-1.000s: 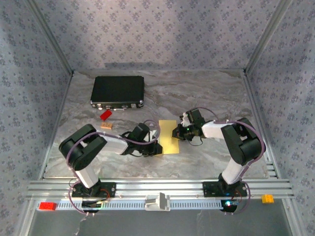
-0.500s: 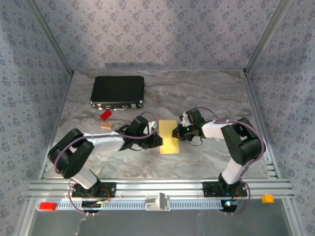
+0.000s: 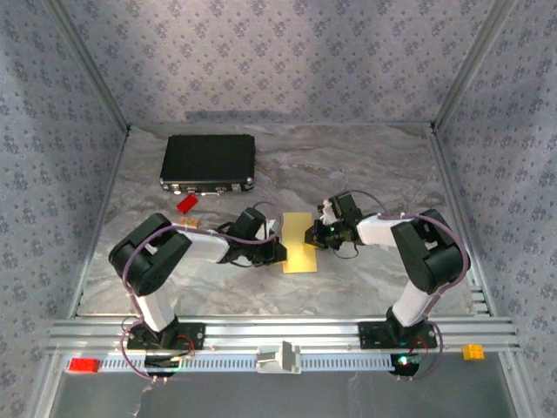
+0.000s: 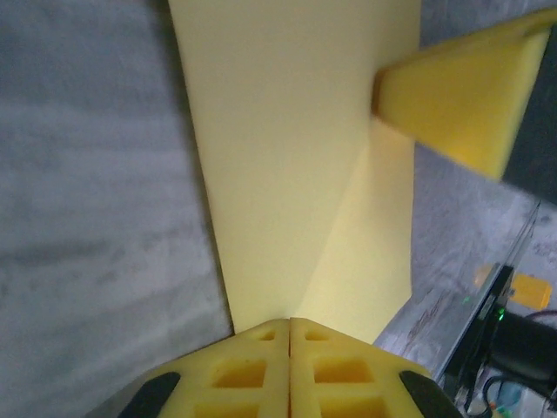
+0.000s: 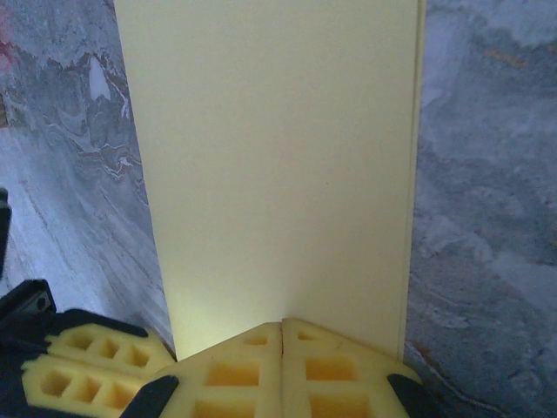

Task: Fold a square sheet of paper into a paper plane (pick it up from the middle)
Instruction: First fold the square sheet of paper in half at the center of the table.

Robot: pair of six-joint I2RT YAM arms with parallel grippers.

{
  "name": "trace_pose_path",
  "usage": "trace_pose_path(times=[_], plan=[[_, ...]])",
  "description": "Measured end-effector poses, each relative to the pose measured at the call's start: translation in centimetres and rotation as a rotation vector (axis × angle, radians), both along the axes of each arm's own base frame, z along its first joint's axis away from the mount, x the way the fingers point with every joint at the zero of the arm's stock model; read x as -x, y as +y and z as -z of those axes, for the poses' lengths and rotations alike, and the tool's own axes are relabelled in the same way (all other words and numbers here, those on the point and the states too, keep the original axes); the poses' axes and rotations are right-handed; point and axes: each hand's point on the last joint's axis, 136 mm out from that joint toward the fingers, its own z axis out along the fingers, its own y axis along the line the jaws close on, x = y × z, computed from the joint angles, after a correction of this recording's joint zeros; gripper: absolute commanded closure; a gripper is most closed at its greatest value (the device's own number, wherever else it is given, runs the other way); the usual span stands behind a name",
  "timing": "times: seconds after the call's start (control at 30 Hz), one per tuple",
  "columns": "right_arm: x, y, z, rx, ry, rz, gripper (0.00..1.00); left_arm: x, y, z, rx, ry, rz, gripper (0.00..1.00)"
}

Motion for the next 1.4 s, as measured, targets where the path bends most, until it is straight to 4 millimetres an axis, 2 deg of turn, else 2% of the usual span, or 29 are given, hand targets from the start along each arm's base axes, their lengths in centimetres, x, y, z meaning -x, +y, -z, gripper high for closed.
trace_pose_path(times=[0.2,0.3,0.43,0.63,0.7,0.77,0.9,1.03,1.27,1.4], plan=[[0.0,0.0,0.0,0.0,0.0,0.0,1.0,4.1,0.9,-0.1,-0.093,0.009,0.123,0.92],[0.0,0.0,0.0,0.0,0.0,0.0,1.0,4.5,1.5,-0.7,-0.12,-0.008,0.132,0.92],[0.0,0.0,0.0,0.001,0.001,0.0,1.0,3.1,2.1,-2.2,-0.107,-0.046,0.087,0.92],[0.0,0.0,0.0,0.005,0.002,-0.006,1.0,-2.5,1.7,-4.4,-0.041,-0.095,-0.03,0.92],[0.0,0.0,0.0,0.005,0.002,-0.006,1.0,-4.4,1.1,-4.5,-0.015,-0.1,-0.054,0.92],[0.0,0.0,0.0,0.005,0.002,-0.007,1.0,-5.3,0.4,-4.1,0.002,-0.092,-0.056,0.92],[0.0,0.0,0.0,0.005,0.002,-0.007,1.0,-5.6,-0.6,-2.0,0.014,-0.041,-0.043,0.92],[0.0,0.0,0.0,0.005,0.002,-0.007,1.0,-5.2,-0.6,-0.3,0.001,-0.002,-0.041,0.92],[0.0,0.0,0.0,0.007,0.0,-0.012,1.0,-5.1,-0.4,-0.2,0.02,-0.01,-0.049,0.92],[0.0,0.1,-0.1,0.007,-0.007,-0.024,1.0,-4.2,-0.2,-0.2,0.017,-0.001,-0.053,0.92]])
